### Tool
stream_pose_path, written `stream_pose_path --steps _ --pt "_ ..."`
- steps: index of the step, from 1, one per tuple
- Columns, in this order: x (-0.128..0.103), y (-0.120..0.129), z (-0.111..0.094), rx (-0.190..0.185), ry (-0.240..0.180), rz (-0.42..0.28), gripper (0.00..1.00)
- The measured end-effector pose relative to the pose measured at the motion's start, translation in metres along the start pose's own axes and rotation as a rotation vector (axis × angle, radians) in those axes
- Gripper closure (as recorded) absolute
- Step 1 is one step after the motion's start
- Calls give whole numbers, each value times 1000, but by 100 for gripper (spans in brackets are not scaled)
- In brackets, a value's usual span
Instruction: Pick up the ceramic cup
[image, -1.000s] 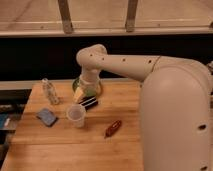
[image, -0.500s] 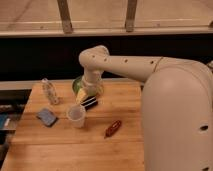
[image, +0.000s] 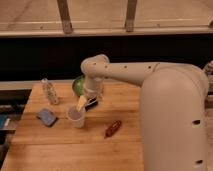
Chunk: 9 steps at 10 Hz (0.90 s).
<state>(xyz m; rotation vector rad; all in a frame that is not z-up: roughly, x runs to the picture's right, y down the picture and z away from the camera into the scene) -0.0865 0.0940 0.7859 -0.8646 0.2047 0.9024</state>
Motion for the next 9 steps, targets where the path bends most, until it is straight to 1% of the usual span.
stream_pose_path --steps 2,6,7,8,9 --pt "-4 2 10 -20 5 -4 20" --pt "-15 15 40 -74 32 -24 21" --pt "-18 20 49 -88 47 -33 29" --pt "-19 24 54 -94 56 -41 37" --pt "-19 28 56 -101 63 -47 49"
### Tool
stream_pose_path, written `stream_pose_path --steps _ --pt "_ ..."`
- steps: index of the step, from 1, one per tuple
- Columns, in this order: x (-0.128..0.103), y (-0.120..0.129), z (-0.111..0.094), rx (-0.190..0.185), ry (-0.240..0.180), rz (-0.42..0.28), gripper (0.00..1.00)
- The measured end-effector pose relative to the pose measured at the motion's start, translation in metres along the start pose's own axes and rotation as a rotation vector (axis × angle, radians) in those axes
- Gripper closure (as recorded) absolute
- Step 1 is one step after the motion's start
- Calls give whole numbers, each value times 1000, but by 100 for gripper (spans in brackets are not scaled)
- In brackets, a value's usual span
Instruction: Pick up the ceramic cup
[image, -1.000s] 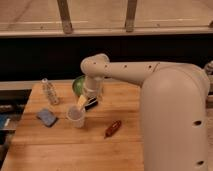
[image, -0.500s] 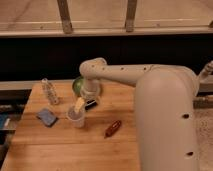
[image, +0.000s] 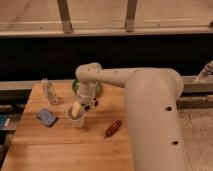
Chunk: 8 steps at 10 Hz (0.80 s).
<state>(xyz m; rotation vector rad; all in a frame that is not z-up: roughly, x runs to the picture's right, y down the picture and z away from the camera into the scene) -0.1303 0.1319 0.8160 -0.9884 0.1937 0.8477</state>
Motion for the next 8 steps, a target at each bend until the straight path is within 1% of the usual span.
stream_pose_path --steps 2,3,4,5,6,8 --pt "2 2 3 -11 12 -2 69" --pt "3 4 3 -15 15 -5 77" --pt "3 6 2 -21 18 -10 88" --pt "4 8 -2 -27 15 -12 97" --pt "4 8 -7 -33 8 -14 100" --pt "5 8 -25 -45 -23 -10 100"
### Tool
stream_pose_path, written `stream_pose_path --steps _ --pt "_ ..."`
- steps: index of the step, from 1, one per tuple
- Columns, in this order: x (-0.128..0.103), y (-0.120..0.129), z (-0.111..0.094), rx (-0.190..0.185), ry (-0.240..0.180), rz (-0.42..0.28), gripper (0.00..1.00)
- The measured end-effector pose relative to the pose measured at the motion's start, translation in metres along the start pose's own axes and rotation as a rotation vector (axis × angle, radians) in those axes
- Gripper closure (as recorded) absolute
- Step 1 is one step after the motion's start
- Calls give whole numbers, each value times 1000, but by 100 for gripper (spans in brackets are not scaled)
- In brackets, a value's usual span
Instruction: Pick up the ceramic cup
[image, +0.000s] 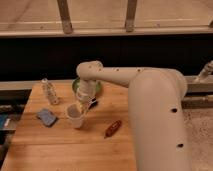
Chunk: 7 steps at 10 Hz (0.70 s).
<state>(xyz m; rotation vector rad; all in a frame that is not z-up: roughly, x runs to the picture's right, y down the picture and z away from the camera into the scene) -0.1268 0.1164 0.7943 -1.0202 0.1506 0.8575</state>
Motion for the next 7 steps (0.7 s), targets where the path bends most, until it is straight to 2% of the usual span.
stream_pose_path --steps 2,4,5,7 --pt "-3 0 -21 16 -37 -1 100" --pt "-2 -10 -59 52 -103 18 100" --pt "-1 -13 -66 58 -118 24 100" --pt "-4 -10 -65 55 -118 19 100"
